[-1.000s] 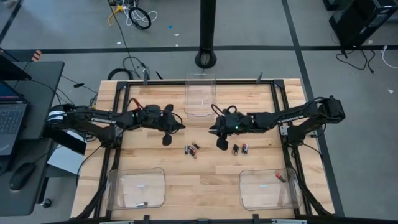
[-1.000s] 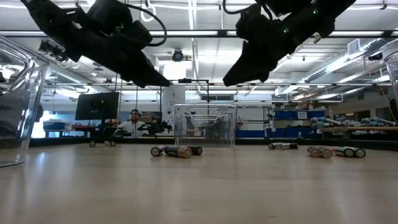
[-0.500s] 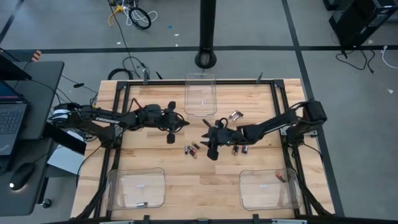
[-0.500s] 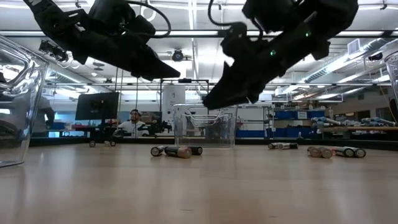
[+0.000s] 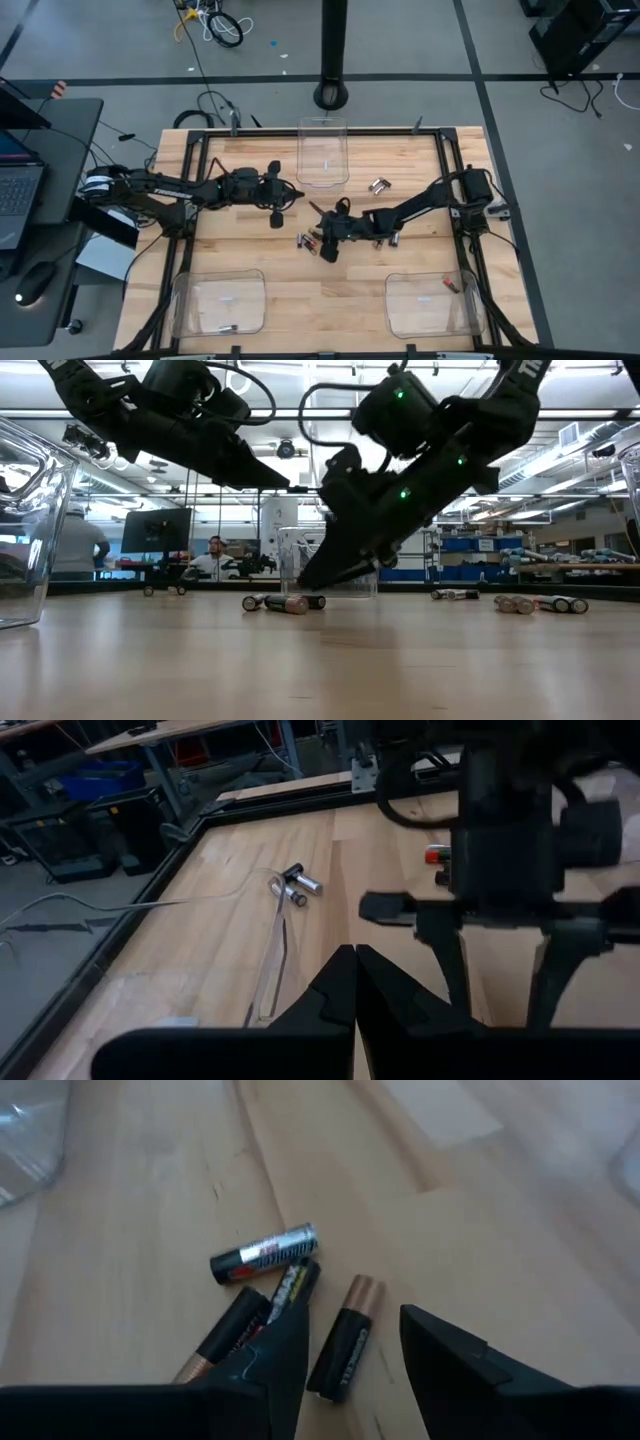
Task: Sort batteries
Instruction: Put the brown battery into the top middle transparent bin
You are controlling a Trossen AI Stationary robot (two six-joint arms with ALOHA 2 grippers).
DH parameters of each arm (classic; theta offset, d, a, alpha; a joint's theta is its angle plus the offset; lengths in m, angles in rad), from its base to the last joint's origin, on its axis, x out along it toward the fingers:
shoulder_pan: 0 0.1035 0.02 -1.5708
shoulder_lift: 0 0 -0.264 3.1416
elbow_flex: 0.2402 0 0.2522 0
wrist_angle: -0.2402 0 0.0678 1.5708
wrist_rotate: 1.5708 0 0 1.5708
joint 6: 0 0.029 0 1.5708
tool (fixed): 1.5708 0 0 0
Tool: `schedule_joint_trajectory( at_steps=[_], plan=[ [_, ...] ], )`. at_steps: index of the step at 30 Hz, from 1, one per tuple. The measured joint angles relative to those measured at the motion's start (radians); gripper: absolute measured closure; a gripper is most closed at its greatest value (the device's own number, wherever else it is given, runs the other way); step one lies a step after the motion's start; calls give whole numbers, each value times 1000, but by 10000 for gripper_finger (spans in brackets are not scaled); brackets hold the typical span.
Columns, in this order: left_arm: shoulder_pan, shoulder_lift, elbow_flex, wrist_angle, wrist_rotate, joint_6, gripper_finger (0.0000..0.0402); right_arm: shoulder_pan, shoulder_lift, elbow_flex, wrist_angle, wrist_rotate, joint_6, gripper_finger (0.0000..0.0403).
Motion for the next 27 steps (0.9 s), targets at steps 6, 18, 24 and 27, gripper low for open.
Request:
schedule_joint_trajectory(
  at_steps=[6,18,24,27],
  plan=[
    [0,0,0,0,0,5,389,0,41,14,-15,19,56,236],
    [0,0,0,-7,0,6,389,-35,36,18,-108,38,10,316],
    [0,0,0,-7,0,0,389,-71,35,18,-134,-33,-77,339],
    [0,0,0,-3,-10,0,389,-76,23,17,-138,-63,-107,337]
  ],
)
